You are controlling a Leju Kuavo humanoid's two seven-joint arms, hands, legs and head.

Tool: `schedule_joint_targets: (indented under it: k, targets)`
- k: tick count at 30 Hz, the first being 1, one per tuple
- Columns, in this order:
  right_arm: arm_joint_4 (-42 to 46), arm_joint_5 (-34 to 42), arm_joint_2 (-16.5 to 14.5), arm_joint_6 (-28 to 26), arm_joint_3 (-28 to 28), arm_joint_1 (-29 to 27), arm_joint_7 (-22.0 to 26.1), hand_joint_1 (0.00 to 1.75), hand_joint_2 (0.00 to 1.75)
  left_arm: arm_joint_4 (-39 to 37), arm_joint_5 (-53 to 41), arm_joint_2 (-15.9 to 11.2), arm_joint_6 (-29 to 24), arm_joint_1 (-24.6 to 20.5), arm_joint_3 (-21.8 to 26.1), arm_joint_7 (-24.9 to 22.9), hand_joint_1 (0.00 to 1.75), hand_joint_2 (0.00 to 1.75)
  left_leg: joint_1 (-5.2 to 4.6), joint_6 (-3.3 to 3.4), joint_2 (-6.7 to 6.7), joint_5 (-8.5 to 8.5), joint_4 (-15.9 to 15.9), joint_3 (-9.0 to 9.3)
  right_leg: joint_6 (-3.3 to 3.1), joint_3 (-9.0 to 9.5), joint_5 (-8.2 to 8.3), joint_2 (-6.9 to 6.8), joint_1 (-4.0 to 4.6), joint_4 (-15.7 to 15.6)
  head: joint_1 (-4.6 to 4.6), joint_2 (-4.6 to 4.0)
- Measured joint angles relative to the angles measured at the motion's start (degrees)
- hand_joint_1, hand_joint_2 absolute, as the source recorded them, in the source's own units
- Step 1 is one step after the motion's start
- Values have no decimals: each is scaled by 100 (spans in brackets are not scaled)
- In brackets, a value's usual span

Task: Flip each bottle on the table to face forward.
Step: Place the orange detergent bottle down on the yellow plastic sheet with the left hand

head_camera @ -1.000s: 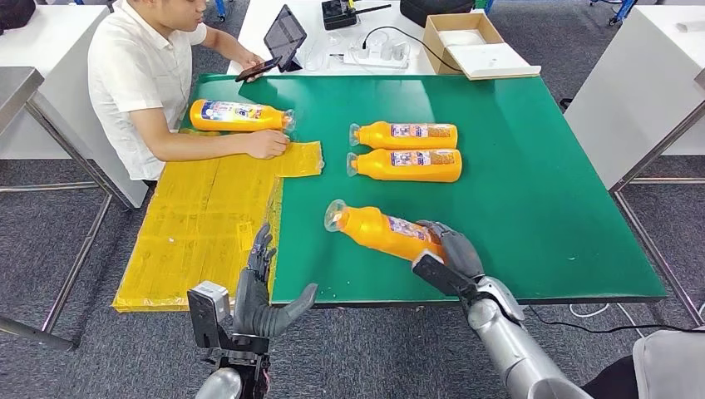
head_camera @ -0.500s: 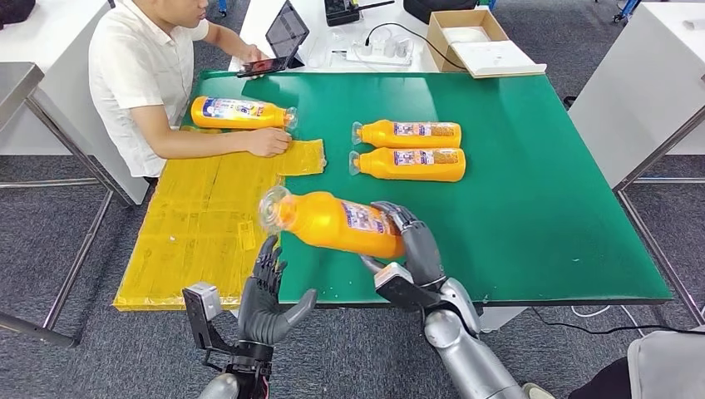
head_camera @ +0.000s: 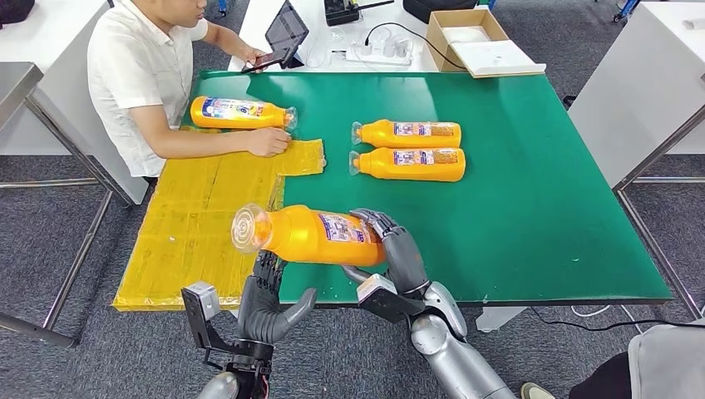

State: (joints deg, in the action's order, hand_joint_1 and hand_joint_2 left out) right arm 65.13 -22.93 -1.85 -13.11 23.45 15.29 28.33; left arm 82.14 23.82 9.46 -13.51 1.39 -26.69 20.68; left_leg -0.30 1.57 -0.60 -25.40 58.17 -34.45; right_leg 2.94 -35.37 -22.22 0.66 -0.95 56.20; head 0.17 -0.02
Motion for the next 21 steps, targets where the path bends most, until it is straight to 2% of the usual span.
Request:
schedule_joint_targets:
  k: [6,13,21]
  targets:
    - [-3,16,-6,10,17,2,0,175,175,1,-68,0,52,-1,-1,42,0,175,0,0,0,0,0,0,0,0,0,0,0,0,0,0]
    - [-359,2,-150,393,394,90,22,175,175,110,-540,0,268,-52,-81,441,0,175,1,0,0,0,0,-2,0,-3,0,0,1,1,1,0]
    - [-1254,-163,-562,688,1134,281,149,175,175,177,208,68,461,-116,18,500,0,175,3,-1,7,1,-1,-4,-3,-9,-1,1,2,2,1,0]
